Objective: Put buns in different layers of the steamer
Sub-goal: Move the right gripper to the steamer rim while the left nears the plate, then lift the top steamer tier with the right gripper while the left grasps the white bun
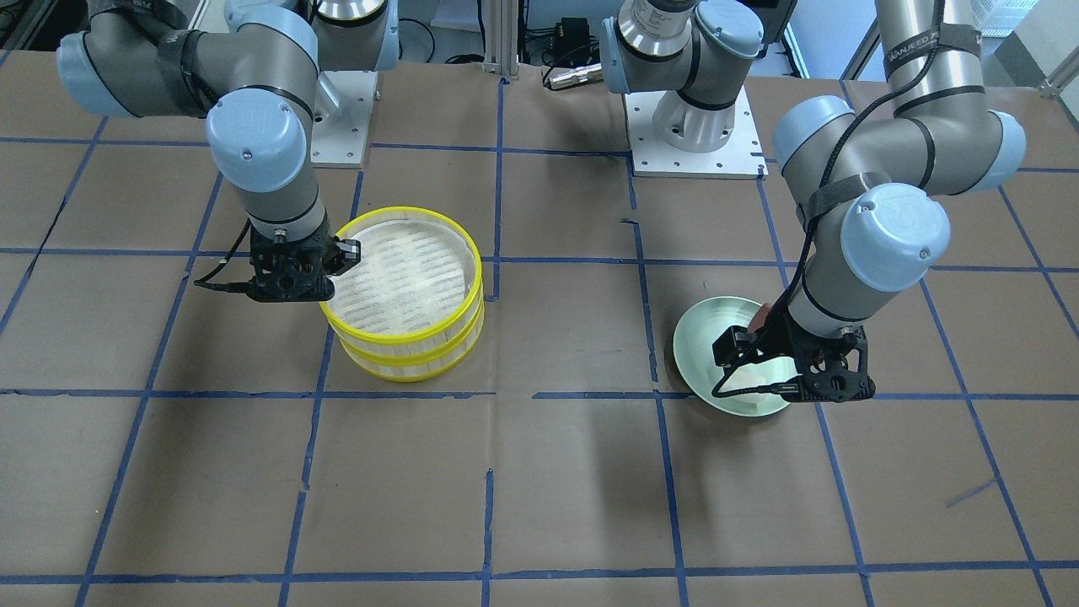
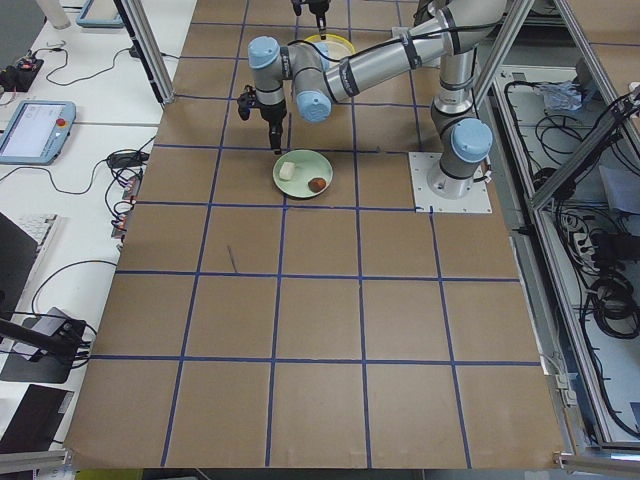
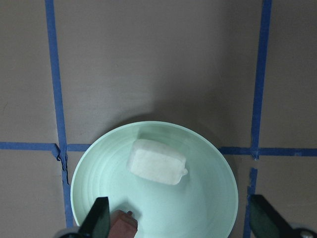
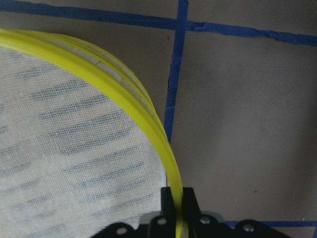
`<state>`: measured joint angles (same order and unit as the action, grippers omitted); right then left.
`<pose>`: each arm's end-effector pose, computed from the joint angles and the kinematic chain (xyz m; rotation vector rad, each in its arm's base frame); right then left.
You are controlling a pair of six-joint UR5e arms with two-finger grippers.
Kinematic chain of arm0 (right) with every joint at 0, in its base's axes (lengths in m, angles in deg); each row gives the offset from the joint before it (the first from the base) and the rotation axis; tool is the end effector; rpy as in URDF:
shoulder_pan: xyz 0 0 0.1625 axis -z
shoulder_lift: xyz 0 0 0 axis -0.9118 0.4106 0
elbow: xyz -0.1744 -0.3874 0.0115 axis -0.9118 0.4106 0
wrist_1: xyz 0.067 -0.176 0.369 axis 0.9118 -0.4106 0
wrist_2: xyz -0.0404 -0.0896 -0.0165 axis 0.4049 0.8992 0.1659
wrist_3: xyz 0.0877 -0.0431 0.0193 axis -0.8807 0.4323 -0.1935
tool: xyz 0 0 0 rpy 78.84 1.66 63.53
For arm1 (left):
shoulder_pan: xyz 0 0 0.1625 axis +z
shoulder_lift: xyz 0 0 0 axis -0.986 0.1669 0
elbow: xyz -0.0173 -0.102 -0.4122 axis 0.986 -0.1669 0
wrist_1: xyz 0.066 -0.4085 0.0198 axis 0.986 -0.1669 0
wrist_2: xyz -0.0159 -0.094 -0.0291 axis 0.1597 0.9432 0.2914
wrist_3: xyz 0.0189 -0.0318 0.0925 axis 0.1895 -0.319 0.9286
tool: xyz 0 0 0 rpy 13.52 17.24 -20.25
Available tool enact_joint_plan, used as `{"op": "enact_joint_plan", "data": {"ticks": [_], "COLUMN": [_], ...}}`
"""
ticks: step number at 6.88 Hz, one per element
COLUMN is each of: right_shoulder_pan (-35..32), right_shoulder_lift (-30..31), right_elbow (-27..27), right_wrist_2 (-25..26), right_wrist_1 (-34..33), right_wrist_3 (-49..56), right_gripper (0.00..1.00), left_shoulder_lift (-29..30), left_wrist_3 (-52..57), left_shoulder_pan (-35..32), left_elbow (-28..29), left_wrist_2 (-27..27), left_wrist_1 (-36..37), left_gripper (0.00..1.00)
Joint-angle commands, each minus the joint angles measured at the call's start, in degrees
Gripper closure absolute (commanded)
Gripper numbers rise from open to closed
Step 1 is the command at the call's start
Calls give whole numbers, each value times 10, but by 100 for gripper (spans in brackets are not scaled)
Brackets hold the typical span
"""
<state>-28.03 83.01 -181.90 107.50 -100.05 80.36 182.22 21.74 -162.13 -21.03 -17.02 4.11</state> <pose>0.1533 -0.4594 0.2847 0.1590 -3.0193 -0.2188 -0.0450 -0.5798 0.2944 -0.0335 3.0916 0.0698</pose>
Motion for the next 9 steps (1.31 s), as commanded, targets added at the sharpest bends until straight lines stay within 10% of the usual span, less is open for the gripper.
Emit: {"op": "enact_joint_plan", "data": {"ticks": [1,8,9], "right_shoulder_pan": [4,128,130], "right_shoulder_lift": [10,41,41], "right_elbow": [14,173,173], "right_wrist_2": [2,-7,-7], "right_wrist_1": [27,228,230], "right_wrist_3": [5,134,139], "right_gripper": [92,91,91], "left_shoulder_lift": [13,57,57], "left_wrist_3": [-1,0,-3], "left_shoulder_pan": [0,16,16], "left_elbow": [-3,-96,-97], "left_wrist_2": [1,-30,-28], "left_wrist_1": [16,131,132], "left_gripper": [2,12,31]}}
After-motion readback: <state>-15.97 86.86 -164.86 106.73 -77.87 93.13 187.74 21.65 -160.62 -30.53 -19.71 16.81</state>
